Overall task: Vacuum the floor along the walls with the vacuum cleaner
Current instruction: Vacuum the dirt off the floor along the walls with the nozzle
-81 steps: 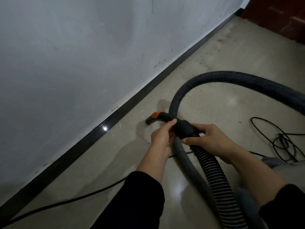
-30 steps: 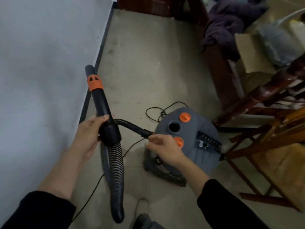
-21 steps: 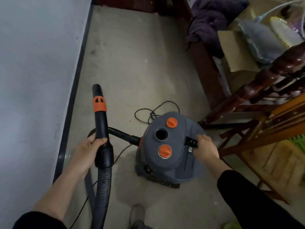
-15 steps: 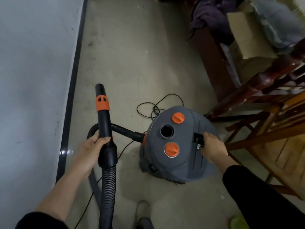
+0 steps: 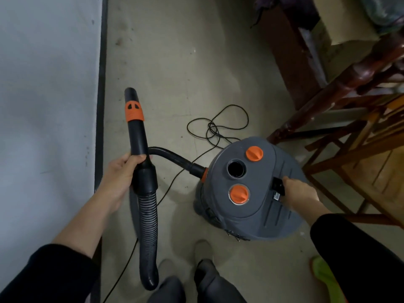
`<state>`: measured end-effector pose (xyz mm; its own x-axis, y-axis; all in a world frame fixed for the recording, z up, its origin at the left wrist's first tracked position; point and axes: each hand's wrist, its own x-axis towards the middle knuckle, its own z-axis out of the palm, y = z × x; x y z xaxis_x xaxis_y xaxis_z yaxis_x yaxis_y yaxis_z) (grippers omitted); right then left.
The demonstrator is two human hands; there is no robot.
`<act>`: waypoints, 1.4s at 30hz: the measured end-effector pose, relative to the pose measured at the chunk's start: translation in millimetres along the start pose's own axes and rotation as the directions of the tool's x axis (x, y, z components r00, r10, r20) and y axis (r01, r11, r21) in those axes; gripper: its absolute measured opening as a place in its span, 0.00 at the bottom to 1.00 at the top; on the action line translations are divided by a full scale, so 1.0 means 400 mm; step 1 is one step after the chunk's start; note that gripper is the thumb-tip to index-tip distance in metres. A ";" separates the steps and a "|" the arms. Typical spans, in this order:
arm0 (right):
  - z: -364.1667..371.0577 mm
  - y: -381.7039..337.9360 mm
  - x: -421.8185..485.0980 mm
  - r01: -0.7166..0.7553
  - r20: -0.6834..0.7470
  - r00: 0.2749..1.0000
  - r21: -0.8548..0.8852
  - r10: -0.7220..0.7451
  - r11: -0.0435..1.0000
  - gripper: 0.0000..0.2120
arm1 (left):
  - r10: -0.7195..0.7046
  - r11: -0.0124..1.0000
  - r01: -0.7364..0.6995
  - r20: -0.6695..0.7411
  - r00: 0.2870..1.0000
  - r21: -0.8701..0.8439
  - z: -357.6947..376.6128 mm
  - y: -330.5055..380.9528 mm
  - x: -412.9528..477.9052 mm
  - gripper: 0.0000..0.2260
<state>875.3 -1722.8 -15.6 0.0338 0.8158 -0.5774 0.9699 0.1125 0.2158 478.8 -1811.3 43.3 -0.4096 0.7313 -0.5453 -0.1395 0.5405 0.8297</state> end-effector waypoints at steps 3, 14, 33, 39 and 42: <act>0.064 0.032 -0.068 -0.048 0.015 0.999 0.057 0.047 0.997 0.16 | 0.027 1.000 -0.027 0.033 0.999 -0.001 -0.012 0.009 -0.015 0.07; 0.315 0.129 -0.348 -0.271 0.117 0.962 0.247 0.249 0.930 0.16 | 0.112 0.990 -0.124 0.159 0.981 0.069 0.039 -0.010 -0.076 0.07; 0.472 0.270 -0.634 -0.651 0.362 0.743 0.585 0.563 0.484 0.27 | 0.137 0.990 -0.141 0.332 0.933 -0.011 0.282 -0.063 -0.231 0.08; 0.139 -0.041 -0.494 -0.049 -0.055 0.946 0.949 0.318 0.312 0.28 | 0.177 0.977 -0.137 0.271 0.946 -0.162 0.246 0.022 -0.187 0.07; -0.050 -0.245 -0.430 0.122 -0.096 0.971 0.986 -0.221 0.110 0.32 | 0.236 0.957 -0.180 0.254 0.938 -0.227 0.208 0.068 -0.163 0.07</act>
<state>769.6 -1863.0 78.3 -0.2044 0.8212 -0.5327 0.3486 -0.4475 -0.8236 576.6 -1809.8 91.4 -0.1883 0.9192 -0.3458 -0.2642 0.2917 0.9193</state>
